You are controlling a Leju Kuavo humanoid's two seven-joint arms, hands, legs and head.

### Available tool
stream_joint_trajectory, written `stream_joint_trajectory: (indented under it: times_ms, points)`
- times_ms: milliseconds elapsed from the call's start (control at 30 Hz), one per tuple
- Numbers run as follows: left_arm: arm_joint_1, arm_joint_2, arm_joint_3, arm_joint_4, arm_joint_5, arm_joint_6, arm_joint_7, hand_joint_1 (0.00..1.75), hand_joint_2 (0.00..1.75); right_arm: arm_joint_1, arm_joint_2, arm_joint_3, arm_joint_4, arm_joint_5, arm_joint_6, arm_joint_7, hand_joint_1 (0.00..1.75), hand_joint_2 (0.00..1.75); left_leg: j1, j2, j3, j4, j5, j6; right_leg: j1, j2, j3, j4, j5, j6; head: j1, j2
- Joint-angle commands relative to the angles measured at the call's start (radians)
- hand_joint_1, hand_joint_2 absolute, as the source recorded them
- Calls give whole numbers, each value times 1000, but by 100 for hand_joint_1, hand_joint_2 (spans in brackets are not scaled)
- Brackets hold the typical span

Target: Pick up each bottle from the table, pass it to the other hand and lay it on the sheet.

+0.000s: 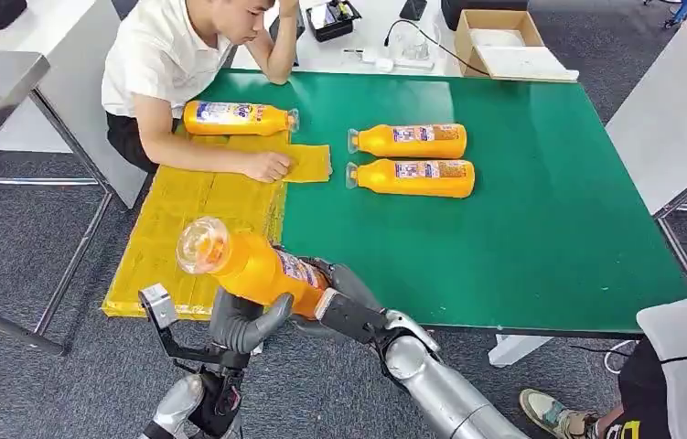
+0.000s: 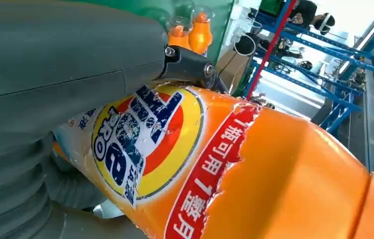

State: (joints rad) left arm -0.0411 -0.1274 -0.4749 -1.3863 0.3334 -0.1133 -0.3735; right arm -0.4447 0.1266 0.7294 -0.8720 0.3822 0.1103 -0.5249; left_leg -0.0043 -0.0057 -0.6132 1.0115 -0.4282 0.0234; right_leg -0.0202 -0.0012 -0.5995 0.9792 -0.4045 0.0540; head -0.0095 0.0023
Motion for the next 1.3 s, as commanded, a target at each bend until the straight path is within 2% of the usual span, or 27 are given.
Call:
stream_joint_trajectory:
  times_ms: [33,67,133,167,200,267,300,333,367,400,433,567,633,667,767,800,867,900,967,1000,1033,1133,1167,1300]
  points:
    - [-49,4,-8,35,-5,-19,3,175,175,-55,-7,116,99,12,39,15,5,175,1,0,3,0,-1,-1,1,0,3,0,-1,-2,0,0]
    - [-44,6,-1,29,-4,-18,2,175,175,-48,-6,112,96,9,35,14,0,175,1,0,2,0,0,-1,1,-1,2,0,-1,-1,0,0]
    - [-37,11,21,16,-19,1,-14,175,175,-23,-11,105,71,8,11,-6,0,175,3,0,7,0,-3,-3,3,-1,7,-1,-2,-4,0,0]
    - [-37,15,34,13,-52,36,-20,175,175,-8,-16,101,52,13,-8,-18,0,175,1,-1,2,-1,0,-1,1,-1,3,-1,-1,-2,0,0]
    - [-38,20,45,10,-110,89,-34,175,175,10,-21,93,31,21,-29,-26,0,0,2,-1,5,0,-2,-2,2,-1,5,-1,-2,-3,0,0]
    - [-48,36,75,14,-271,223,-60,175,175,51,-30,75,-23,42,-78,-43,0,0,1,0,2,-1,-1,-1,1,0,2,-1,-1,-2,0,0]
    - [-53,43,90,17,-296,241,-59,175,175,65,-33,71,-41,48,-88,-47,0,0,3,0,7,-1,-3,-3,3,0,8,-1,-3,-4,0,0]
    - [-58,47,115,30,-323,249,-50,175,175,86,-42,64,-75,60,-105,-50,0,0,1,-2,3,-1,-1,-2,1,-2,4,-1,-1,-2,0,0]
    - [-61,46,129,36,-328,241,-49,175,175,94,-44,61,-90,68,-116,-58,0,0,1,-1,3,-1,0,-1,1,-1,3,-1,-1,-2,0,0]
    - [-73,48,150,54,-328,229,-28,175,175,123,-41,37,-122,81,-177,-106,0,0,3,-1,8,-1,-3,-3,3,-1,8,-1,-3,-4,0,0]
    - [-76,50,153,58,-327,226,-27,175,175,125,-41,37,-125,82,-177,-106,0,0,1,-1,3,-1,-1,-2,2,-1,4,-1,-1,-3,1,0]
    - [-76,50,153,58,-327,226,-27,175,175,125,-41,37,-125,82,-177,-106,0,0,1,-1,1,-1,0,-1,1,-1,1,-1,-1,-2,0,0]
    - [-76,50,153,58,-327,226,-27,175,175,125,-41,37,-125,82,-177,-106,0,0,2,0,6,0,-2,-3,3,-1,5,0,-2,-4,0,0]
    - [-76,50,153,58,-327,226,-27,175,175,125,-41,37,-125,82,-177,-106,0,0,1,0,1,-1,0,-1,1,-1,1,-1,-1,-2,0,0]
    - [-80,34,216,85,-128,95,41,175,175,189,-25,-28,-185,77,-304,-149,0,0,1,0,2,-1,0,-1,1,-1,2,-1,-1,-2,0,0]
    - [-88,36,234,101,-89,85,53,175,175,209,-22,-44,-200,81,-346,-155,0,0,3,0,7,-1,-3,-2,3,-1,7,-2,-3,-4,0,0]
    - [-115,39,258,138,-82,121,60,175,175,251,-19,-73,-223,65,-399,-158,0,0,1,-2,2,-1,0,-1,1,-2,2,-1,-1,-2,0,0]
    - [-126,48,254,149,-128,168,48,175,175,265,-19,-80,-222,58,-407,-158,0,0,3,-2,7,-1,-3,-3,3,-2,8,-1,-3,-4,0,0]
    - [-175,89,186,201,-509,489,-19,175,175,288,-21,-87,-215,65,-426,-169,0,0,2,-2,5,-1,-1,-2,2,-3,6,-1,-2,-3,0,0]
    - [-202,98,170,247,-678,596,23,175,175,292,-21,-85,-216,62,-416,-173,0,0,2,-3,5,-2,-1,-2,2,-4,5,-1,-2,-3,0,0]
    - [-251,111,155,331,-852,642,91,175,175,294,-20,-83,-216,59,-407,-173,0,0,1,-4,3,-2,0,-2,1,-4,3,-1,-2,-3,0,0]
    - [-374,121,155,553,-1133,645,182,175,175,279,-14,-66,-217,60,-388,-173,0,0,3,-5,6,-2,0,-3,3,-5,7,-2,-2,-5,0,0]
    - [-380,126,161,557,-1131,642,182,175,175,275,-10,-67,-216,60,-387,-171,0,0,1,-4,2,-2,1,-1,1,-4,2,-1,-1,-2,0,0]
    - [-499,119,190,734,-1177,527,204,175,175,267,5,-61,-214,59,-351,-173,0,0,2,-2,2,0,0,-2,2,-2,3,1,-1,-3,0,0]
